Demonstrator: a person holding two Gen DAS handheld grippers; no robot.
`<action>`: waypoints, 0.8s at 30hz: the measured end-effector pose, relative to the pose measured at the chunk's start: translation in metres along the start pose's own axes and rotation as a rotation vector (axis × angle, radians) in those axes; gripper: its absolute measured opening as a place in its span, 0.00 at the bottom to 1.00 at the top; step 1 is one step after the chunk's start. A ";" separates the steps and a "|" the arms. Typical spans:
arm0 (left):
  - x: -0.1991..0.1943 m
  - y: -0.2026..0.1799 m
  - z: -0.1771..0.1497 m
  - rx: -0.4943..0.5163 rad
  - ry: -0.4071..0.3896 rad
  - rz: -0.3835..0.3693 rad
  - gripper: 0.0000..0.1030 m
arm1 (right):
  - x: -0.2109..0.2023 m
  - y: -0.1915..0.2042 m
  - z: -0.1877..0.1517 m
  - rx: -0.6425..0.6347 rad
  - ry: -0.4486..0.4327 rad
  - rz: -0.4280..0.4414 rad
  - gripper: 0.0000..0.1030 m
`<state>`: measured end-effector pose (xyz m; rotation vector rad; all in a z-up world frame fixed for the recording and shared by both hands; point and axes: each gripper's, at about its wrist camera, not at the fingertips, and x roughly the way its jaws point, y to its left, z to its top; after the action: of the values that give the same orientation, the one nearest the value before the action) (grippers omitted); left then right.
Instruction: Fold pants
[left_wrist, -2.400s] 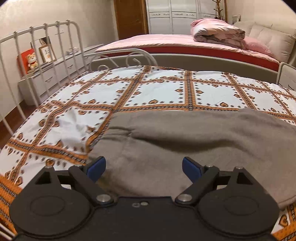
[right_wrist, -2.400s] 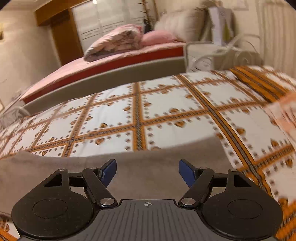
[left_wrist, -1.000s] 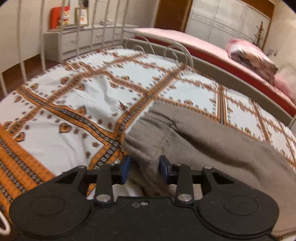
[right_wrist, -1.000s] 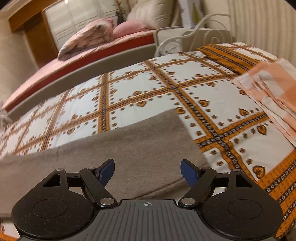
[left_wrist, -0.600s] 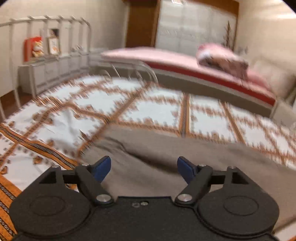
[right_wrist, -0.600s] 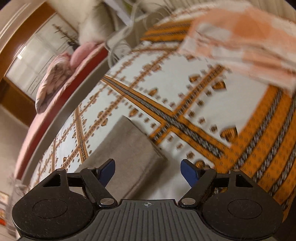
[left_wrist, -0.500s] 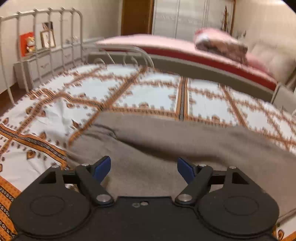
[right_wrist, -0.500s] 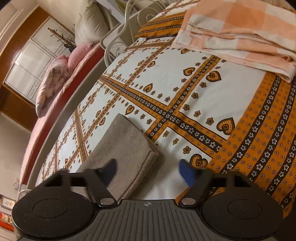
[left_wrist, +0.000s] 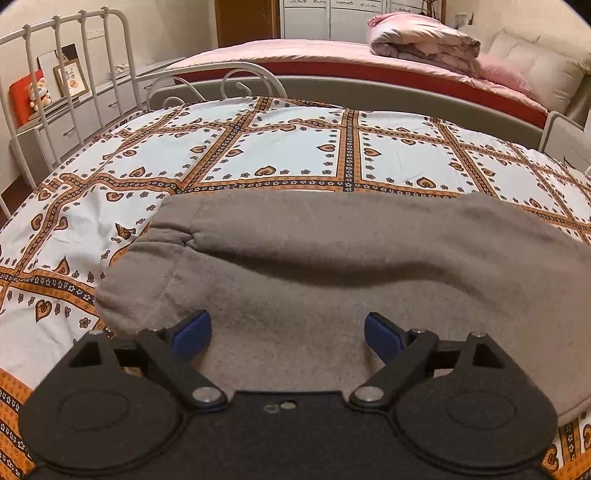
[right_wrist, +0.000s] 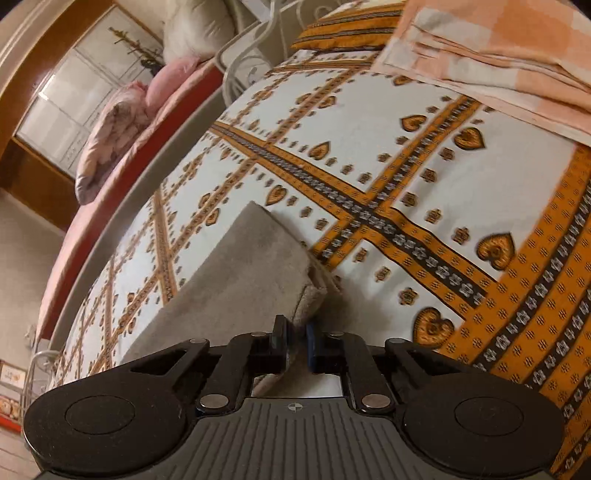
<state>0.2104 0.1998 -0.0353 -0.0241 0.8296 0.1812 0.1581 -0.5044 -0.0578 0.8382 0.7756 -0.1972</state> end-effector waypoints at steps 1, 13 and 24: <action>0.001 0.000 -0.001 0.005 0.001 0.000 0.82 | -0.002 0.004 0.001 -0.021 -0.010 0.002 0.09; 0.004 -0.008 -0.006 0.070 0.014 0.002 0.87 | 0.008 -0.008 0.004 0.038 -0.004 0.018 0.08; 0.003 -0.007 -0.006 0.069 0.015 -0.005 0.87 | -0.003 -0.015 0.001 0.129 0.007 0.045 0.08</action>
<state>0.2086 0.1931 -0.0418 0.0379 0.8501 0.1479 0.1496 -0.5157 -0.0645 0.9778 0.7560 -0.2058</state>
